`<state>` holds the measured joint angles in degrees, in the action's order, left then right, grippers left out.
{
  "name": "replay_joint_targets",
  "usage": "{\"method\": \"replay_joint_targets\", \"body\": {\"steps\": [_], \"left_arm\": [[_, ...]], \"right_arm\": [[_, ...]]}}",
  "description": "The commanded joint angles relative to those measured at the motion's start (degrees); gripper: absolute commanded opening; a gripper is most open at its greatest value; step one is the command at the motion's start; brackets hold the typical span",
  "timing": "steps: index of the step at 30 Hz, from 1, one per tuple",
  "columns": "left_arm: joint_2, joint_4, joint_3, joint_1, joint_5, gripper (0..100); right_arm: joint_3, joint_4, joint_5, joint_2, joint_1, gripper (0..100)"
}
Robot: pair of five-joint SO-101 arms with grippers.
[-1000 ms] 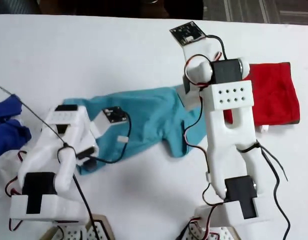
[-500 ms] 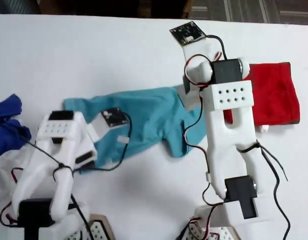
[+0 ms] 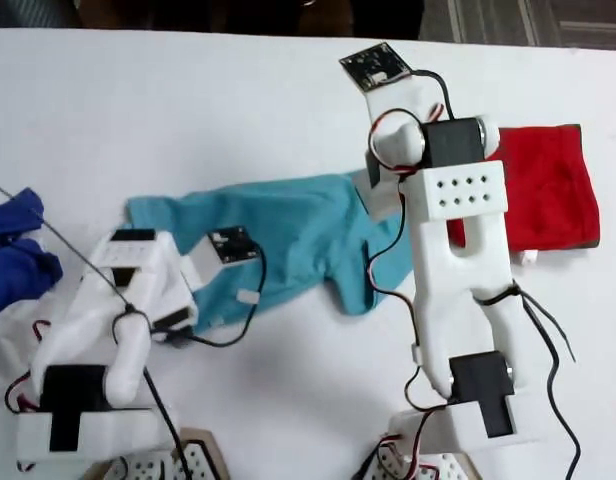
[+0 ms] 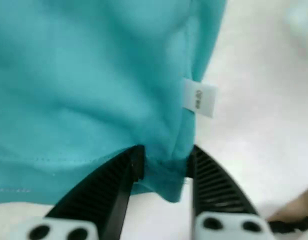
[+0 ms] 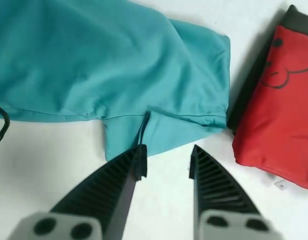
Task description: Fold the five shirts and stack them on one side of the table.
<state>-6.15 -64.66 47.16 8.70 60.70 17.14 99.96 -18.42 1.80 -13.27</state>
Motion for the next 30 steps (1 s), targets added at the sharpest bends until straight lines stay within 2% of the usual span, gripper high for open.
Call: {"method": "replay_joint_targets", "body": {"steps": [1, 6, 12, 15, 18, 21, 24, 30], "left_arm": [[-3.69, -2.20, -2.42, 0.00, -1.41, 4], [-16.18, -8.18, -2.42, -0.26, -3.34, 3], [-28.40, -17.58, -1.98, 2.37, -1.32, 3], [-28.57, -16.97, -2.07, 6.59, 2.55, 3], [-26.64, -13.71, -2.15, 9.49, 3.16, 3], [-23.47, -12.84, -2.42, 9.76, 3.34, 3], [-20.57, -11.69, -2.51, 9.67, 3.34, 3], [-17.41, -9.58, -2.51, 9.76, 3.25, 3]], "right_arm": [[0.97, 0.84, -0.62, 3.12, 0.48, 14.6], [0.62, 0.84, -0.62, 2.59, 0.57, 14.6], [-1.67, 0.57, -0.35, 2.51, 0.66, 14.9], [-8.44, -1.19, -0.44, 1.27, 0.66, 14.9], [-15.03, -6.46, -0.44, -1.89, 1.19, 14.9], [-18.37, -12.44, -0.09, -6.46, 1.89, 19.1], [-18.46, -13.93, -0.53, -11.47, 1.63, 23.6], [-17.93, -13.93, -2.37, -15.34, 1.10, 23.7]]}}
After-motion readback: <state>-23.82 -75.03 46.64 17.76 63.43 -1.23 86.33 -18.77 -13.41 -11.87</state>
